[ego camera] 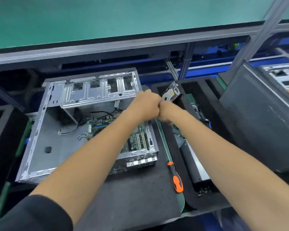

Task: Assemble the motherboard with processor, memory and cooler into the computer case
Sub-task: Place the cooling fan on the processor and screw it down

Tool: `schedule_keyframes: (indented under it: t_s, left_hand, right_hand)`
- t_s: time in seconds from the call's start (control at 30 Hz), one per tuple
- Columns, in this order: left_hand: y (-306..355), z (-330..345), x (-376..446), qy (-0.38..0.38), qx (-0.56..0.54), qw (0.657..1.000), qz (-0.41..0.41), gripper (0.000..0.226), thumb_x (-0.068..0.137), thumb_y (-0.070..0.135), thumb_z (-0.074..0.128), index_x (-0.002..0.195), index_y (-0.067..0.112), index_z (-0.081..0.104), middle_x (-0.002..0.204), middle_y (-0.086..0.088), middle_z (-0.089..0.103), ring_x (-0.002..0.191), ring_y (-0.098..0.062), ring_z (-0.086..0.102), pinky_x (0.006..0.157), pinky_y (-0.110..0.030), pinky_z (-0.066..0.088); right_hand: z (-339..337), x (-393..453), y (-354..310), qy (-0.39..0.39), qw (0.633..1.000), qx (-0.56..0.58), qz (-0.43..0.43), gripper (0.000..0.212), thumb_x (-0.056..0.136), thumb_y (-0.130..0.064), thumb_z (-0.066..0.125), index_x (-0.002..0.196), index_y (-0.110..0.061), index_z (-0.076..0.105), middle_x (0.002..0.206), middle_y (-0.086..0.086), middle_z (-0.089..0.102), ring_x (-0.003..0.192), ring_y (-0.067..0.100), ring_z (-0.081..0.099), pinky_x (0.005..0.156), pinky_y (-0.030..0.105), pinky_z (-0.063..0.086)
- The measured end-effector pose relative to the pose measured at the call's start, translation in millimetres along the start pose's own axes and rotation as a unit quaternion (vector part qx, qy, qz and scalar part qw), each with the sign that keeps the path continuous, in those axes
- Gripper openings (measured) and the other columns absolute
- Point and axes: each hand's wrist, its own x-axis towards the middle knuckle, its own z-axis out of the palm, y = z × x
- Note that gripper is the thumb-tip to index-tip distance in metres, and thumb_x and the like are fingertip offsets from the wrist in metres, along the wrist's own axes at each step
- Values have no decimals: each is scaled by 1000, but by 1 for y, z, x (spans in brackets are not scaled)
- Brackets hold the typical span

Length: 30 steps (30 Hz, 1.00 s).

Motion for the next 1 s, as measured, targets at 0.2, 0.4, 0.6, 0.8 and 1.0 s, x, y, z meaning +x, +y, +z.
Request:
schedule_keyframes:
  t_s: [0.2,0.4,0.6,0.8,1.0]
  left_hand:
    - [16,20,16,-143,144,979,19,11,87,14,45,92,15,54,102,-9,64,91,-28,56,75,-35,29]
    - [27,31,29,-190,151,970,-22,26,91,24,50,112,11,56,114,-9,60,100,-30,59,75,-35,32]
    - [29,40,32,-180,151,972,-27,26,87,15,46,111,12,56,112,-8,60,99,-30,60,74,-35,33]
    - [29,38,32,-166,145,975,-27,27,87,14,47,112,10,56,112,-10,61,98,-32,61,72,-35,34]
    - [26,32,31,-56,-14,994,-90,21,86,13,47,102,9,59,106,-12,63,97,-32,58,70,-36,40]
  right_hand:
    - [43,13,3,-143,988,17,52,30,101,-15,46,129,-7,55,121,13,62,109,31,63,73,32,48]
    - [75,34,5,-170,981,65,62,38,99,-17,47,136,-11,51,137,5,52,121,25,50,104,34,39]
    - [73,35,13,-229,971,57,41,37,100,-7,44,136,-1,47,139,14,50,114,27,57,78,26,54]
    - [74,36,18,-209,976,56,12,29,99,-4,48,125,3,58,129,20,56,102,22,50,75,29,39]
    - [38,34,33,-103,975,193,25,29,97,1,43,120,6,59,125,19,60,97,20,53,80,28,41]
